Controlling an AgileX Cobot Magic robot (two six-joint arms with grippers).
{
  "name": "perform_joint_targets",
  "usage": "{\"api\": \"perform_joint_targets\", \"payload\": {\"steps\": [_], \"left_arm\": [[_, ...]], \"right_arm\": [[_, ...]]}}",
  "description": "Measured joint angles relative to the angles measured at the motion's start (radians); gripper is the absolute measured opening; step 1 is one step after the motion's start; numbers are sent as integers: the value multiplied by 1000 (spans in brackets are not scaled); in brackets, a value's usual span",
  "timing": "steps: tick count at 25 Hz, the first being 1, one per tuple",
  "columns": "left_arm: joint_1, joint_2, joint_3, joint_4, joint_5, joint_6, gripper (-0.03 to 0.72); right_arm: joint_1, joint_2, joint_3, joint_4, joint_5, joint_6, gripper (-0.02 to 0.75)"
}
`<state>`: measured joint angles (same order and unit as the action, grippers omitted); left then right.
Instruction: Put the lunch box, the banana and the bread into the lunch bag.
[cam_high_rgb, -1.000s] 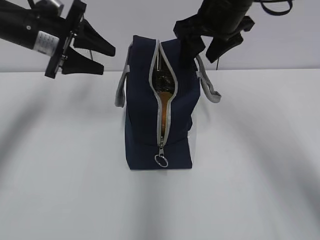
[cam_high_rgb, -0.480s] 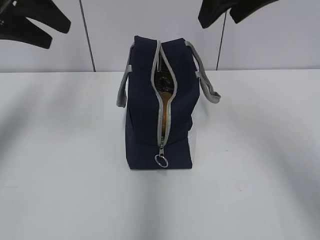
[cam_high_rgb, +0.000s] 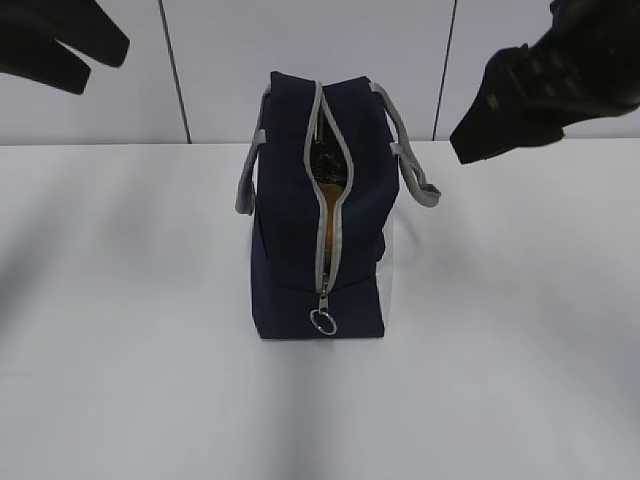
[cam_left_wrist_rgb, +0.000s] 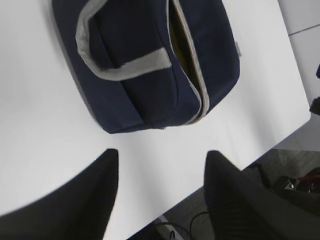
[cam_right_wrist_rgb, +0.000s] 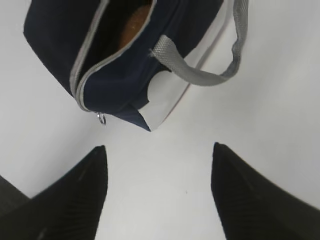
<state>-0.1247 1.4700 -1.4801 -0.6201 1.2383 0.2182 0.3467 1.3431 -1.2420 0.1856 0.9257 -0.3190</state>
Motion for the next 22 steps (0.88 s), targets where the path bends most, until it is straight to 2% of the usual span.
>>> {"api": "perform_joint_targets", "payload": {"steps": [2, 5, 8, 10, 13, 19, 22], "left_arm": [[-17, -8, 38, 0, 0, 0, 392], [-26, -17, 95, 0, 0, 0, 391], [-27, -18, 148, 3, -5, 0, 386], [-27, -18, 173, 7, -10, 0, 384], [-27, -18, 190, 13, -14, 0, 384], [-27, -18, 191, 16, -33, 0, 382], [-27, -18, 191, 18, -40, 0, 378]], "right_arm": [[0, -48, 112, 59, -137, -72, 479], [0, -102, 281, 205, -355, -244, 479], [0, -124, 428, 452, -532, -483, 479], [0, -124, 477, 587, -603, -596, 479], [0, -122, 491, 710, -655, -660, 479], [4, -107, 491, 774, -684, -764, 478], [47, -105, 491, 801, -666, -896, 478]]}}
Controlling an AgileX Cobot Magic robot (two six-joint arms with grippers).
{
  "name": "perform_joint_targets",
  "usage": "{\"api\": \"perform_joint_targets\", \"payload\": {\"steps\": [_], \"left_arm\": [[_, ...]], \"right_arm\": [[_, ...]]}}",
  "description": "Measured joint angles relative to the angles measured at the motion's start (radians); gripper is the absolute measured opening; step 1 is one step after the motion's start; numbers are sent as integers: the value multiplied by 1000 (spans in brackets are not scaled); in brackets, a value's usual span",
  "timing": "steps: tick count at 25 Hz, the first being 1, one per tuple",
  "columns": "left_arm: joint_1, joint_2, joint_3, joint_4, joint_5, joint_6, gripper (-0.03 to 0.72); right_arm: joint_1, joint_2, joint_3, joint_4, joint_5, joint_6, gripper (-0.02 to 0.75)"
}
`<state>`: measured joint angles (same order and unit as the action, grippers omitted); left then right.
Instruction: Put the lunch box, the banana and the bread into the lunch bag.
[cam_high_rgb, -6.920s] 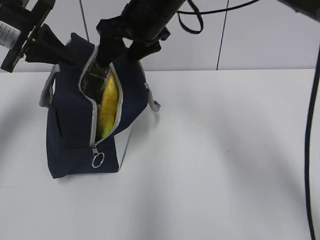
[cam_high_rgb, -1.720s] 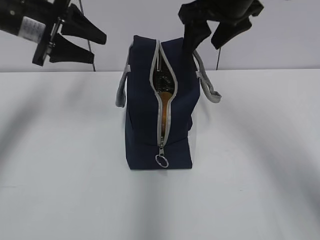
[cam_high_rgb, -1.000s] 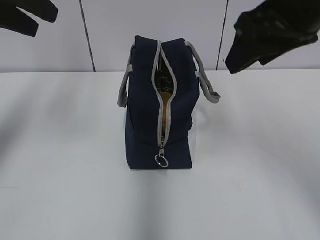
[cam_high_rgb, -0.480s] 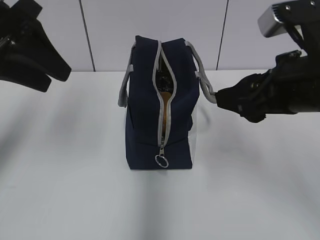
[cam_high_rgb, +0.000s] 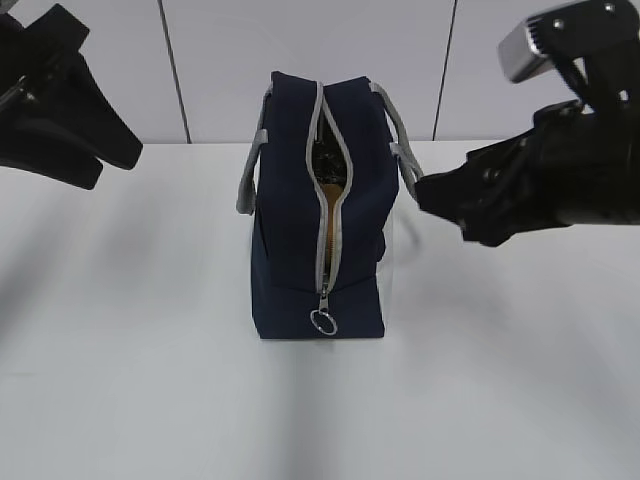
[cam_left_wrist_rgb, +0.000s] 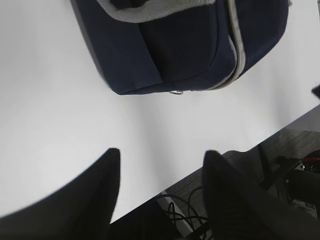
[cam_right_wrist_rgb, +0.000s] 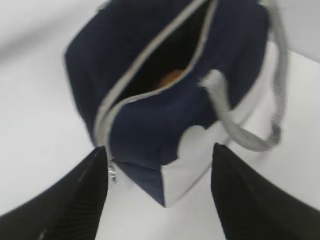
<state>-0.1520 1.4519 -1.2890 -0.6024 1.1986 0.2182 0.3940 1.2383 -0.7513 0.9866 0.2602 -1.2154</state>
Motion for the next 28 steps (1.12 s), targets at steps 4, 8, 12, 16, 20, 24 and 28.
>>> {"api": "perform_joint_targets", "payload": {"steps": [4, 8, 12, 16, 20, 24, 28], "left_arm": [[0, 0, 0, 5, -13, 0, 375], [0, 0, 0, 7, -17, 0, 370], [0, 0, 0, 9, -17, -2, 365], [0, 0, 0, 10, -17, -2, 363], [0, 0, 0, 10, -17, -2, 361], [0, 0, 0, 12, -17, -2, 361], [0, 0, 0, 16, -17, -2, 361]], "right_arm": [[89, 2, 22, 230, 64, -297, 477], [143, 8, 91, 664, -28, -687, 476], [150, 12, 123, 808, -22, -850, 462], [153, 12, 124, 823, 46, -873, 458], [153, 35, 141, 761, 126, -838, 458], [153, 144, 145, 530, 178, -601, 449], [162, 231, 145, 399, -20, -451, 426]]}}
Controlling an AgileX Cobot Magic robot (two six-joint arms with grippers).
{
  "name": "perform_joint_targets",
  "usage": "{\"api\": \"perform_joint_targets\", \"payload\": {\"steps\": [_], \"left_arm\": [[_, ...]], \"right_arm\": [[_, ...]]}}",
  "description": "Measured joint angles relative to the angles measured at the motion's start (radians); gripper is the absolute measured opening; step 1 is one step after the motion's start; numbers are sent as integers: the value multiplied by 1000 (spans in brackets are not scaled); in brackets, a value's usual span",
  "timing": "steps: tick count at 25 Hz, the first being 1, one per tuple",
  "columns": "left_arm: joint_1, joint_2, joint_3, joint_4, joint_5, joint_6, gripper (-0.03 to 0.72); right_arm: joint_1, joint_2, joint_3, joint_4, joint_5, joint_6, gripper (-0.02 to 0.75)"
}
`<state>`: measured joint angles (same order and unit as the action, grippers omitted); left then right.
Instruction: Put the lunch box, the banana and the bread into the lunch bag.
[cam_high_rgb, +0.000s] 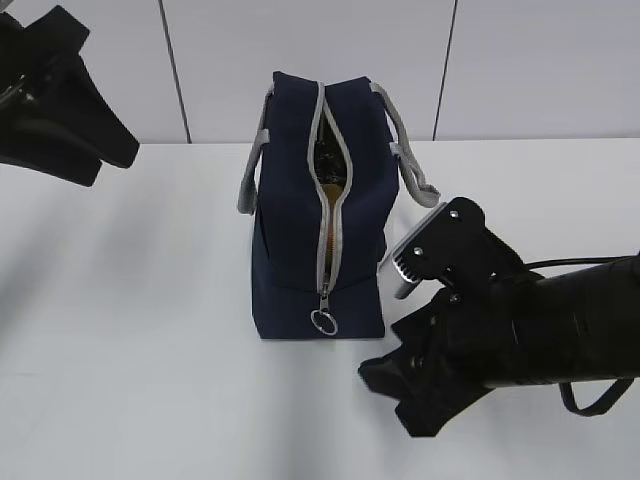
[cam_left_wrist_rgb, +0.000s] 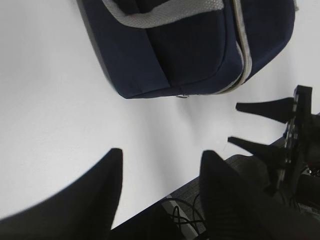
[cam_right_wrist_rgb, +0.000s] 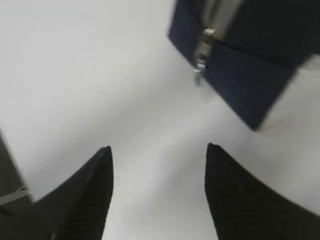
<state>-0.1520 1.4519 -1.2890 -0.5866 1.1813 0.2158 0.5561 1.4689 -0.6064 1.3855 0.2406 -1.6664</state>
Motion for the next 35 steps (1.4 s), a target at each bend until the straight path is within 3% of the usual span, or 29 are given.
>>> {"api": "perform_joint_targets", "payload": {"steps": [4, 7, 10, 14, 16, 21, 27, 30, 35], "left_arm": [[0, 0, 0, 8, 1, 0, 361], [0, 0, 0, 19, 2, 0, 361], [0, 0, 0, 19, 0, 0, 361], [0, 0, 0, 28, -2, 0, 361], [0, 0, 0, 32, -2, 0, 361], [0, 0, 0, 34, -1, 0, 361], [0, 0, 0, 35, 4, 0, 361], [0, 0, 0, 36, 4, 0, 361], [0, 0, 0, 36, 0, 0, 361]], "right_arm": [[62, 4, 0, -5, -292, 17, 423], [115, 4, 0, -46, -418, 90, 421], [178, 4, 26, -280, -509, 376, 412], [226, 4, 119, -783, -619, 947, 407], [228, 8, 169, -969, -698, 1139, 407], [228, 78, 215, -1107, -813, 1300, 406], [129, 175, 215, -1395, -898, 1538, 405], [18, 201, 201, -1643, -942, 1702, 386], [-91, 265, 131, -1931, -962, 1874, 359]]}}
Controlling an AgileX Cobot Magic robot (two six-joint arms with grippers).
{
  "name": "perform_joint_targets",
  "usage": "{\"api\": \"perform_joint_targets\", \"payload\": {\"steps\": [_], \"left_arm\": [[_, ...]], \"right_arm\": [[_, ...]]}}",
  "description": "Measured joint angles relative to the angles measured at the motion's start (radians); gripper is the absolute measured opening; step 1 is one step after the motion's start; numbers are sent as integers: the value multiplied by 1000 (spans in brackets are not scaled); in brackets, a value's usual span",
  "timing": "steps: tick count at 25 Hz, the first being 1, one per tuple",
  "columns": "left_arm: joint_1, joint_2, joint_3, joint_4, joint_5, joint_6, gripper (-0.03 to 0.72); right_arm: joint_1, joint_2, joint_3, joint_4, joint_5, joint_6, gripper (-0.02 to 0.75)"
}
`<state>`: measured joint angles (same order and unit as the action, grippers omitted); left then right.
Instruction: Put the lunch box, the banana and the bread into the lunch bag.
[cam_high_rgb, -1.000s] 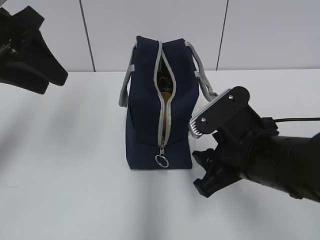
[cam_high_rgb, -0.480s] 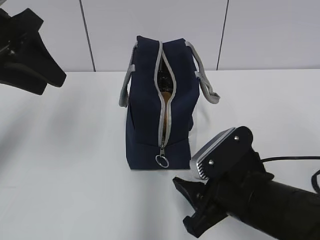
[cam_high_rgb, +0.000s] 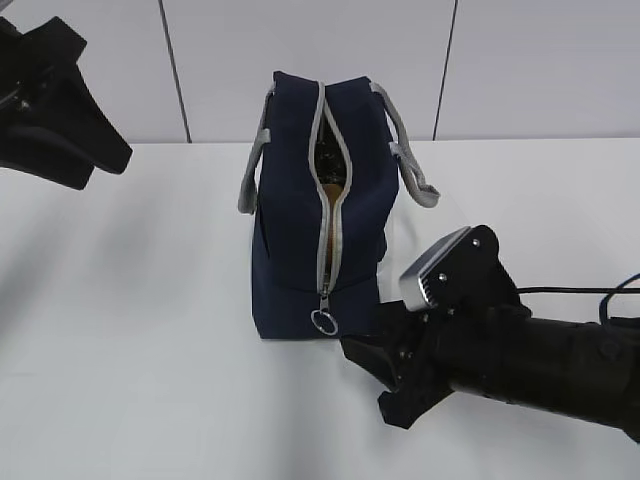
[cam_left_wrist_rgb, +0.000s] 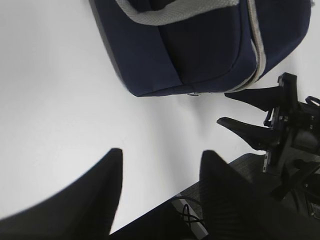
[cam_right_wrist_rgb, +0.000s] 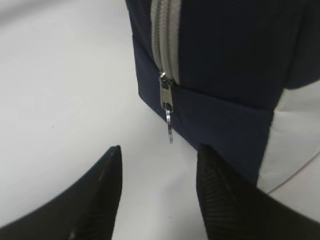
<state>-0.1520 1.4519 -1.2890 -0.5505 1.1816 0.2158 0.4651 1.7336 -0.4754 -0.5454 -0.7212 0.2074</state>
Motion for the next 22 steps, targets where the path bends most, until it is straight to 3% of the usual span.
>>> {"api": "perform_joint_targets", "payload": {"steps": [6, 22], "left_arm": [[0, 0, 0, 0, -1, 0, 361], [0, 0, 0, 3, -1, 0, 361]], "right_arm": [[-9, 83, -58, -100, -11, 41, 353], [-10, 198, -161, -103, -35, 45, 184]]}}
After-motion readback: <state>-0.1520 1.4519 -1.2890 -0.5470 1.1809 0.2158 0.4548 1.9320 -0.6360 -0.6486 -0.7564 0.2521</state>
